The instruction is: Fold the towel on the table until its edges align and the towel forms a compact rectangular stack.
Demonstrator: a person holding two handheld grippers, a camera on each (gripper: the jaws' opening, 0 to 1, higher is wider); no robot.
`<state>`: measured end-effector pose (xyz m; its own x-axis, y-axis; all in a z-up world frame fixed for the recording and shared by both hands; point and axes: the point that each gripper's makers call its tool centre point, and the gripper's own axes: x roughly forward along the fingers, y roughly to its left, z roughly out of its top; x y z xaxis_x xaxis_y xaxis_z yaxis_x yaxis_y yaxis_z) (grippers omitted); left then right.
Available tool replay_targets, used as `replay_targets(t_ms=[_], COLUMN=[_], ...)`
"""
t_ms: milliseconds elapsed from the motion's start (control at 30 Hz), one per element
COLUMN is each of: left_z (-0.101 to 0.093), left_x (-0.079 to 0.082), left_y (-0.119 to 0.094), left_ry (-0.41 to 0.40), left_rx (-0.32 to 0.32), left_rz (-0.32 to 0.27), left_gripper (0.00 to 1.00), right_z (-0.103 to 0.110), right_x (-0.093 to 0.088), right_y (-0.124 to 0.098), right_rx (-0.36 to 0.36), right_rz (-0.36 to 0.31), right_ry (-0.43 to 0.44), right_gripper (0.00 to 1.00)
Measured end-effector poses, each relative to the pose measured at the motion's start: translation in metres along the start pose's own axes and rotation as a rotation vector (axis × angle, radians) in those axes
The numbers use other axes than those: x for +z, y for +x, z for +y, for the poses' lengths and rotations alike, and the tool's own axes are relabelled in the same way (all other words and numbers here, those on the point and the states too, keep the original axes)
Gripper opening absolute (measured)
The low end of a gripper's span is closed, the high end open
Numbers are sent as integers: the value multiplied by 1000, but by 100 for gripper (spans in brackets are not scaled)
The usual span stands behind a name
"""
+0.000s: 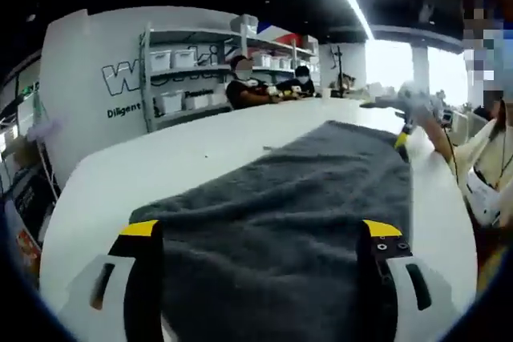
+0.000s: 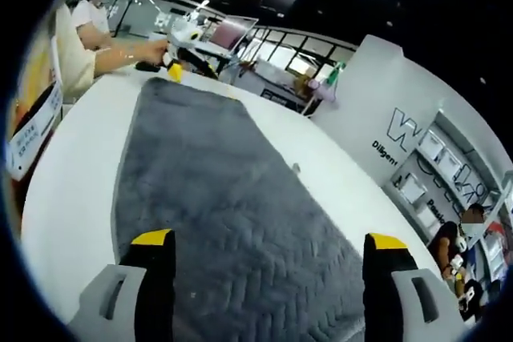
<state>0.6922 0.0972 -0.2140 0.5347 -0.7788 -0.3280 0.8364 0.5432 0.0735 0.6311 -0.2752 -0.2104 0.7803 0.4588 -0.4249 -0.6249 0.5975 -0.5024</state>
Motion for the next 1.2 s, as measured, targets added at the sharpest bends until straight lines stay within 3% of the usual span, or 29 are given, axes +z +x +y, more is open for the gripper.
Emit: replay_targets(t_ms=[67,167,300,400,600,933,1000,1200], left_z=[-16,-31,-41,-44,-46,-41,-38,-34], left_x=[3,2,-10,-17,-33,-43,-44,-42], left_y=[-7,-21,-38,-50,-61,-71,-73,-79], left_ry=[1,12,62,75,75,67,67,58], left_rx=[-36,-41,-9,0,24,28,39,53], left_rz=[-33,-44,21,47,85,104,108,90], left_gripper=[99,99,99,99,99,99,99,99], right_z=[-7,-16,-38,-37,-25,-10,-2,6], right_x=[1,-5,-28,-37,-51,-98,-103,-103], right_y=[-5,-17,-50,-70,-98,-118,-120,-133], right_rx=[-31,-72,-211,-243,-245,-209,-185,-138], right_rz=[-25,-34,50,67,79,200,215,151], right_ry=[26,56,3,6,41,93,84,129], right_gripper=[99,99,99,99,99,98,91,76])
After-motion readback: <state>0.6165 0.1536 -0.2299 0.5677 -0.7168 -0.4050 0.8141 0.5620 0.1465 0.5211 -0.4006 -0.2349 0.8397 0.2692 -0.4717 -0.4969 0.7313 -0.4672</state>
